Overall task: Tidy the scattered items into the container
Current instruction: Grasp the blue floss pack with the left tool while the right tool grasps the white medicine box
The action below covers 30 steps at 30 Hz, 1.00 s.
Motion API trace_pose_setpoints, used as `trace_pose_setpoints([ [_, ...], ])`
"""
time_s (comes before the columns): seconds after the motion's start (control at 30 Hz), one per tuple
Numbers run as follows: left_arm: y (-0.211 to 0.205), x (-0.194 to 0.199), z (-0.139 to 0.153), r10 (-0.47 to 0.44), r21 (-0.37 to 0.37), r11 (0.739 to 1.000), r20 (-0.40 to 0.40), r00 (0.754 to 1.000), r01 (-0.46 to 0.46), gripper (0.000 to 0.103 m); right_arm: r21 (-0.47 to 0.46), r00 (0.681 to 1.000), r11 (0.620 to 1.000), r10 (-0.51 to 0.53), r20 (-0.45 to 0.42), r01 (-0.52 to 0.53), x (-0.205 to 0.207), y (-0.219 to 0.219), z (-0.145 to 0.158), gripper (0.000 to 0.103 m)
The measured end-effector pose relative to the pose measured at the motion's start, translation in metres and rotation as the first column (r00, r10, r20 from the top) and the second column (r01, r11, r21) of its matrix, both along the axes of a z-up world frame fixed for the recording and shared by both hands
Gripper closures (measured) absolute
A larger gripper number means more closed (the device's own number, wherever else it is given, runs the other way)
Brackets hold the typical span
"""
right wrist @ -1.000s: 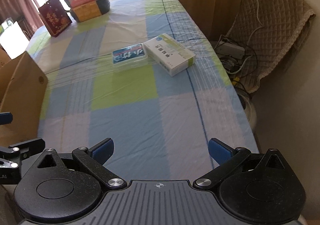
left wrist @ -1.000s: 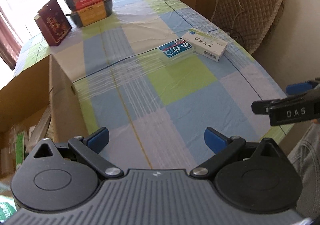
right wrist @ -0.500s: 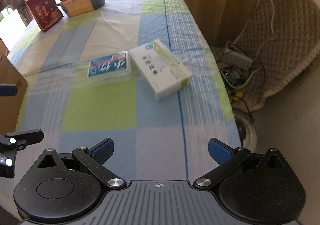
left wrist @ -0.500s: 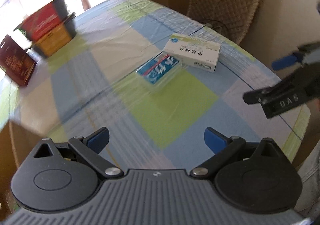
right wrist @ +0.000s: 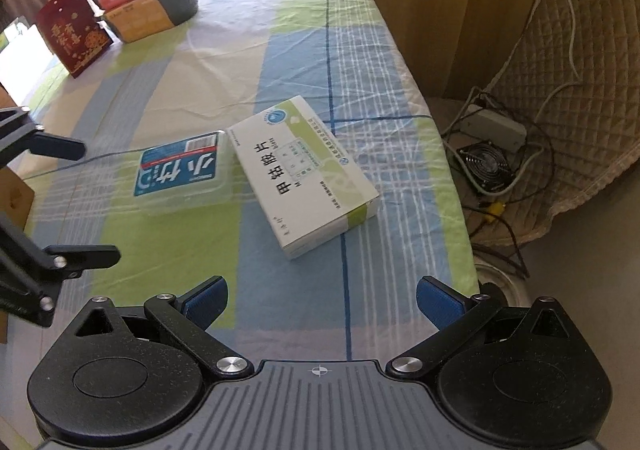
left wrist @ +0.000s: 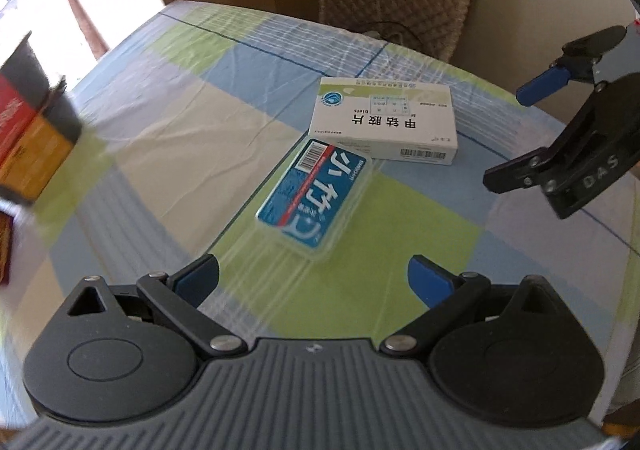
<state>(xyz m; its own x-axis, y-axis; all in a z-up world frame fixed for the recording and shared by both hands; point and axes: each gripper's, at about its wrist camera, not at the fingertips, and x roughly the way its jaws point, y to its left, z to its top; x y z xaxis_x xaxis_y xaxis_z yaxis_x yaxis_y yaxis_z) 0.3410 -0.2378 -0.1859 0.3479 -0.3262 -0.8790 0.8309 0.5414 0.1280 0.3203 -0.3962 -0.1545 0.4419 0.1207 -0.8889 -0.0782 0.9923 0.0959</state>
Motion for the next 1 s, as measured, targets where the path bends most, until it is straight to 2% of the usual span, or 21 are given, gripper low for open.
trace_pose_setpoints([
  [0.47,-0.043,0.035,-0.03,-0.154,0.005,0.988,0.005,0.988,0.154,0.005,0.039,1.0,0.999,-0.003,0.018,0.002,0.019,-0.015,-0.004,0.0],
  [0.5,-0.046,0.038,-0.032,-0.165,0.006,0.986,0.005,0.986,0.165,0.009,0.039,1.0,0.999,-0.003,0.018,0.003,0.019,-0.015,-0.004,0.0],
  [0.57,-0.046,0.04,-0.037,-0.177,0.016,0.984,-0.008,0.984,0.177,0.023,0.039,1.0,0.999,-0.001,0.019,0.0,0.019,-0.015,-0.004,0.0],
  [0.63,-0.037,0.043,-0.036,-0.159,-0.004,0.987,-0.042,0.986,0.159,0.043,0.037,1.0,0.999,0.004,0.029,-0.005,0.018,-0.015,-0.003,0.0],
  [0.7,-0.028,0.046,-0.035,-0.131,-0.019,0.991,-0.07,0.989,0.13,0.044,0.039,0.999,0.999,0.017,0.048,-0.019,0.018,-0.013,-0.001,0.0],
  [0.83,-0.003,0.049,-0.033,-0.023,0.03,0.999,-0.093,0.995,0.025,0.044,0.034,0.994,0.998,0.058,0.089,-0.061,0.022,-0.009,0.001,0.0],
  [1.0,0.026,0.051,-0.026,0.126,0.037,0.992,-0.17,0.977,-0.121,0.044,-0.033,0.977,0.986,0.165,0.136,-0.162,0.038,0.003,-0.002,0.0],
])
